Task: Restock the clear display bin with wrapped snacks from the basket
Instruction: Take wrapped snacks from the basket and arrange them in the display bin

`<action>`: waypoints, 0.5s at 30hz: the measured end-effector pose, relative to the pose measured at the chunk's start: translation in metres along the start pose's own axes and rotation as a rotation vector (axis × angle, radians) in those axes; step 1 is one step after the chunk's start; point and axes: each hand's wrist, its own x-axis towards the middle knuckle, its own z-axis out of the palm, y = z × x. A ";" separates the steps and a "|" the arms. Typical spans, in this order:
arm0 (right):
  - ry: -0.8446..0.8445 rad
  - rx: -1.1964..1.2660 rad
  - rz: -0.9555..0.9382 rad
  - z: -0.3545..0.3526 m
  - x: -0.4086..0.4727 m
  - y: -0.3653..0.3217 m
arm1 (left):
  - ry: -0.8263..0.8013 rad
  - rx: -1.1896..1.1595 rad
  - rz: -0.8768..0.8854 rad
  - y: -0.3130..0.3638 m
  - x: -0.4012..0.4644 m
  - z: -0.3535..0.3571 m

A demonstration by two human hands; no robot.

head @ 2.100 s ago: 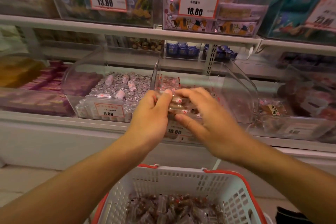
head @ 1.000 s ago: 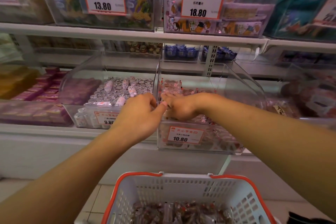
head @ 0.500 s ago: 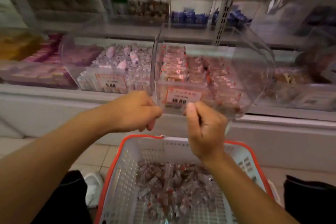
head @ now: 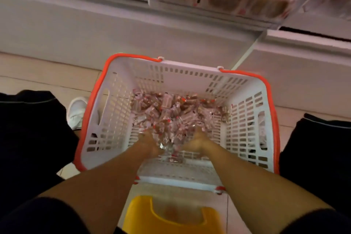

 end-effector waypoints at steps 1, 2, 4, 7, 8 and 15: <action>0.009 0.041 0.020 0.006 0.003 -0.007 | 0.011 -0.167 -0.062 0.003 0.003 0.001; 0.042 0.084 0.039 0.013 0.007 -0.012 | 0.042 -0.365 -0.142 0.008 0.011 -0.001; 0.193 0.188 0.037 0.031 0.019 -0.018 | 0.101 -0.606 -0.214 0.014 0.031 -0.007; 0.358 0.314 0.111 0.048 0.035 -0.020 | 0.200 -0.655 -0.324 0.014 0.047 -0.012; 0.400 0.371 0.136 0.050 0.039 -0.019 | 0.215 -0.697 -0.338 0.013 0.049 -0.010; 0.473 0.615 0.112 0.052 0.048 -0.020 | 0.286 -1.164 -0.273 0.032 0.046 0.016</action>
